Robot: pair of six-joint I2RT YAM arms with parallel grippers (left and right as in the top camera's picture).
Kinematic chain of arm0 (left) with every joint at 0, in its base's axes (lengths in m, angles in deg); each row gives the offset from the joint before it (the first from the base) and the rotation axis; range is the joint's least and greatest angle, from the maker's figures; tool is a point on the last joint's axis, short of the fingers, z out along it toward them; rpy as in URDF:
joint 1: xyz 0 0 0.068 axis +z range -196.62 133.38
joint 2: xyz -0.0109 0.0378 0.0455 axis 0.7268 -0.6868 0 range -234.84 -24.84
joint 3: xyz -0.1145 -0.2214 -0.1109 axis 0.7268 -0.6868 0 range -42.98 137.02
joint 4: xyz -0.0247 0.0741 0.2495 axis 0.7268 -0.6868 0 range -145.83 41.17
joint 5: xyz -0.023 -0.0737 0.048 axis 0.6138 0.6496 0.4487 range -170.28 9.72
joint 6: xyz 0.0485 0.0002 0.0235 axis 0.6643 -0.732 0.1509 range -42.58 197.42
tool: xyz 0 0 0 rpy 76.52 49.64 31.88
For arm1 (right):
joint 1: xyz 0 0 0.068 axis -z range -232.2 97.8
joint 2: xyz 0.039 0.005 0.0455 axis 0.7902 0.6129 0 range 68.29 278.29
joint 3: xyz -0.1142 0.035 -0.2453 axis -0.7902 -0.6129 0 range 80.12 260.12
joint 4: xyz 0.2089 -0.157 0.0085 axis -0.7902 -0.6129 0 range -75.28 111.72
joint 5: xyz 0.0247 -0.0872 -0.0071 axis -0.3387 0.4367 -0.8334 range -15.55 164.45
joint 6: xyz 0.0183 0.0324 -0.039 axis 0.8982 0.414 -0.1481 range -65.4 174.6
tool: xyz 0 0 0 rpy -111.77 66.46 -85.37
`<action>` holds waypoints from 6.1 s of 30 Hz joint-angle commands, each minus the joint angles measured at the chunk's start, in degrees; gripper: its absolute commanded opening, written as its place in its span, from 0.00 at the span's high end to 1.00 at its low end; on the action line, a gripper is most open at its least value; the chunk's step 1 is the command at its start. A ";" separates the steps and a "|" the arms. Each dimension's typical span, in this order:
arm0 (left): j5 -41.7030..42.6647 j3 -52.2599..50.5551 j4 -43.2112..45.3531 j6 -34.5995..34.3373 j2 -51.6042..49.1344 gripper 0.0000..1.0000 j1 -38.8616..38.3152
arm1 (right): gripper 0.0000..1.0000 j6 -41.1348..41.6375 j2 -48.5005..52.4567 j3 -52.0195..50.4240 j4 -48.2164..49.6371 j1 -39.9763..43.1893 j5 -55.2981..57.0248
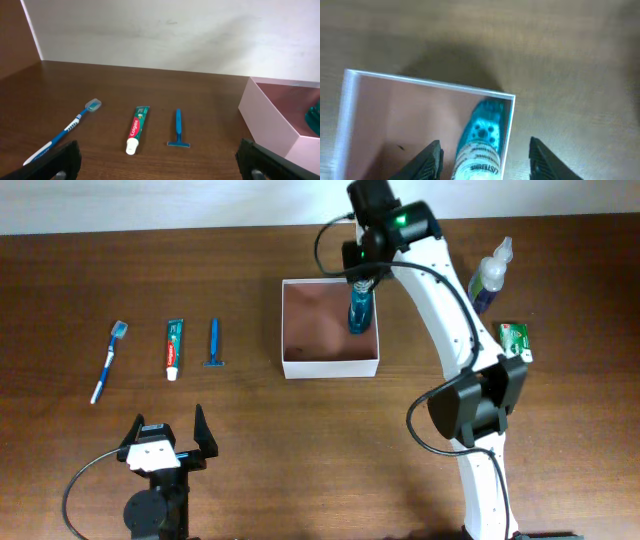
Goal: Pack container
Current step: 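Move the right gripper to the clear soap pump bottle, then close the right gripper on the soap pump bottle, then lift the soap pump bottle and carry it over the box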
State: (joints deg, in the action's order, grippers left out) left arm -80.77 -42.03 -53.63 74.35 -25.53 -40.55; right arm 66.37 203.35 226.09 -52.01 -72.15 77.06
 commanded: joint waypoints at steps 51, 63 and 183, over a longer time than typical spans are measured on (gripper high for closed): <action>-0.37 -0.44 0.07 -0.55 0.39 0.01 0.00 | 0.30 2.58 -2.47 -5.29 2.43 30.71 -4.33; -0.37 -0.44 0.07 -0.55 0.39 0.01 0.00 | 0.31 2.69 -0.46 -5.95 4.11 29.53 -4.33; -0.35 -0.44 0.07 -0.55 0.39 0.01 0.00 | 0.83 -0.31 -5.84 33.46 -23.61 16.92 -12.31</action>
State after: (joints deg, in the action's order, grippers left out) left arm -80.75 -42.03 -53.65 74.35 -25.53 -40.55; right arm 66.00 203.24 257.82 -75.25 -53.22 66.14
